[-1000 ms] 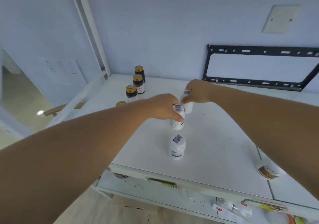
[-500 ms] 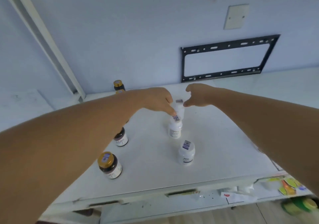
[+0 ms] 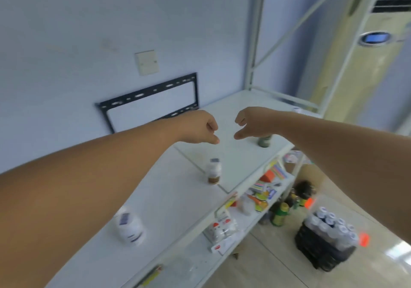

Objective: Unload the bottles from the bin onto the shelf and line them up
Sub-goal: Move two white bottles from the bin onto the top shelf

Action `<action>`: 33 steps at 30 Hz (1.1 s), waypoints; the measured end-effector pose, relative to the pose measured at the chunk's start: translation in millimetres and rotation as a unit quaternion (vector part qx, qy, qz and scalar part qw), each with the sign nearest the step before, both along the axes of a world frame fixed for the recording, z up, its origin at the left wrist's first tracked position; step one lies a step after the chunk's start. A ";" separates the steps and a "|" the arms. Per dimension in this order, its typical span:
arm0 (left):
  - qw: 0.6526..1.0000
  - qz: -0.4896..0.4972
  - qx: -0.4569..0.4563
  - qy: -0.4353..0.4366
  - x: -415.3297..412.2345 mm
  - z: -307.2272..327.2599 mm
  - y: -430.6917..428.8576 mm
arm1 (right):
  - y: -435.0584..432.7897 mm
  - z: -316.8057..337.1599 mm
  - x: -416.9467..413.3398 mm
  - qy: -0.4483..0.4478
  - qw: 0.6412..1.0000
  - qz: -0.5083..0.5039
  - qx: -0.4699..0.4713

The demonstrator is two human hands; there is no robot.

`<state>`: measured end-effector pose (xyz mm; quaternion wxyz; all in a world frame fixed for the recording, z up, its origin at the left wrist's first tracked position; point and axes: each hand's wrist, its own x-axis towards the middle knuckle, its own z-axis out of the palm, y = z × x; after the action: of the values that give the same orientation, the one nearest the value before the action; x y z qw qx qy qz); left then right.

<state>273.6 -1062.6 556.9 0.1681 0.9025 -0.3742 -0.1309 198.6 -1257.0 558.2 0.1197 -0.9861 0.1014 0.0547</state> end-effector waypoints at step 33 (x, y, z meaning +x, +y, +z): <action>0.903 -0.359 0.192 0.139 -103.3 -287.6 -659.2 | -532.2 -283.4 -217.7 0.170 0.900 -0.374 0.143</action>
<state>170.2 -1721.8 269.3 -0.0168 0.6943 -0.6137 -0.3755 -19.1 -1789.2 274.8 0.2522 -0.8234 0.4727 0.1869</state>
